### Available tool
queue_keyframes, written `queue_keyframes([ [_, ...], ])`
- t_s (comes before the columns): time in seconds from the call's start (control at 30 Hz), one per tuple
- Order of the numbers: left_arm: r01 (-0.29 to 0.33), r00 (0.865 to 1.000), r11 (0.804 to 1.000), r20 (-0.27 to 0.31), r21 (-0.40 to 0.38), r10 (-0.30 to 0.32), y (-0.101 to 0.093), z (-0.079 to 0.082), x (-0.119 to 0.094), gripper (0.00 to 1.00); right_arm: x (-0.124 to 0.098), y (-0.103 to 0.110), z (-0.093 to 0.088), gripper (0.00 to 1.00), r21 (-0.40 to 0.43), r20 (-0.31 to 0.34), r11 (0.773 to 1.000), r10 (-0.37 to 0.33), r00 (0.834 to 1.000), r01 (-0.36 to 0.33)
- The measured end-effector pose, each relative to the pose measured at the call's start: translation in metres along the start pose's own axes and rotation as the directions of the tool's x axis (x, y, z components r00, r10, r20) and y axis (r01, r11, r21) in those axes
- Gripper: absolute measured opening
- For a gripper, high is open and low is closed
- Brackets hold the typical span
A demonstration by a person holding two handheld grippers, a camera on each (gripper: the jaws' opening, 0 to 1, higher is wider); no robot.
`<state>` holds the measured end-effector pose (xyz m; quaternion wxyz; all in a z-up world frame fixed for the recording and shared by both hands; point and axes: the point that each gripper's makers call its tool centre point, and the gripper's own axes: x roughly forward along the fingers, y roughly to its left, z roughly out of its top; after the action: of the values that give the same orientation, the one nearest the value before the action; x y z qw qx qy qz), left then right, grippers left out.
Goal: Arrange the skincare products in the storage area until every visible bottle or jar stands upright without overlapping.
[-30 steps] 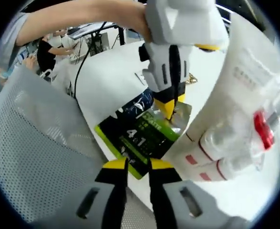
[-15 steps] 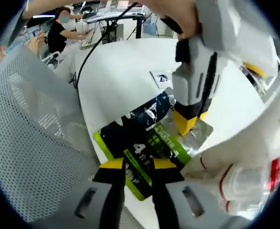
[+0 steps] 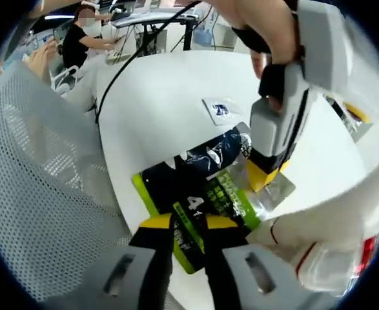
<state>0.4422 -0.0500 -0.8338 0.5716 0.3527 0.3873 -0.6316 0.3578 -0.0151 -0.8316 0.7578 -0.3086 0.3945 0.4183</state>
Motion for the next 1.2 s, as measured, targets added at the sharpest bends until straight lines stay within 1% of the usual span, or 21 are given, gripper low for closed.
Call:
queue_keyframes([
  [0.13,-0.013,1.000,1.000,0.010,-0.014,0.013,0.004,0.001,0.000,0.00,0.001,-0.002,0.002,0.19,0.007,0.005,1.000,-0.015,1.000,0.015],
  [0.2,-0.016,1.000,1.000,0.013,-0.019,0.016,0.004,0.002,0.000,0.00,0.002,-0.003,0.002,0.18,0.000,0.004,1.000,-0.014,1.000,0.014],
  [0.5,-0.038,0.999,0.998,0.035,-0.042,0.039,0.011,0.004,0.000,0.00,0.004,-0.009,0.005,0.18,0.017,0.010,1.000,-0.022,1.000,0.022],
  [0.7,-0.039,0.998,0.998,0.046,-0.051,0.041,0.011,0.006,-0.001,0.00,0.004,-0.009,0.005,0.18,0.018,0.009,1.000,-0.020,1.000,0.019],
  [0.77,-0.038,0.997,0.999,0.060,-0.020,0.039,0.010,0.007,-0.002,0.00,0.004,-0.009,0.005,0.19,0.019,0.008,1.000,-0.020,1.000,0.020],
  [0.9,-0.051,0.994,0.997,0.091,-0.055,0.056,0.017,0.009,-0.005,0.03,0.004,-0.009,0.005,0.19,0.022,0.009,1.000,-0.018,1.000,0.018],
  [1.0,-0.081,0.991,0.995,0.102,-0.055,0.087,0.020,0.009,-0.010,0.06,0.004,-0.009,0.005,0.18,0.019,0.009,1.000,-0.019,1.000,0.019],
  [1.03,-0.093,0.988,0.995,0.120,-0.047,0.098,0.021,0.012,-0.012,0.07,0.004,-0.009,0.005,0.18,0.020,0.009,1.000,-0.020,1.000,0.020],
  [1.07,-0.100,0.987,0.994,0.125,-0.044,0.105,0.021,0.012,-0.014,0.07,0.004,-0.009,0.005,0.18,0.021,0.009,1.000,-0.020,1.000,0.019],
  [1.13,-0.123,0.984,0.991,0.125,-0.051,0.128,0.023,0.011,-0.018,0.08,0.004,-0.009,0.004,0.18,0.022,0.008,1.000,-0.019,1.000,0.018],
  [1.2,-0.158,0.978,0.986,0.130,-0.045,0.163,0.027,0.011,-0.024,0.07,0.004,-0.009,0.005,0.18,0.020,0.007,1.000,-0.018,1.000,0.018],
])
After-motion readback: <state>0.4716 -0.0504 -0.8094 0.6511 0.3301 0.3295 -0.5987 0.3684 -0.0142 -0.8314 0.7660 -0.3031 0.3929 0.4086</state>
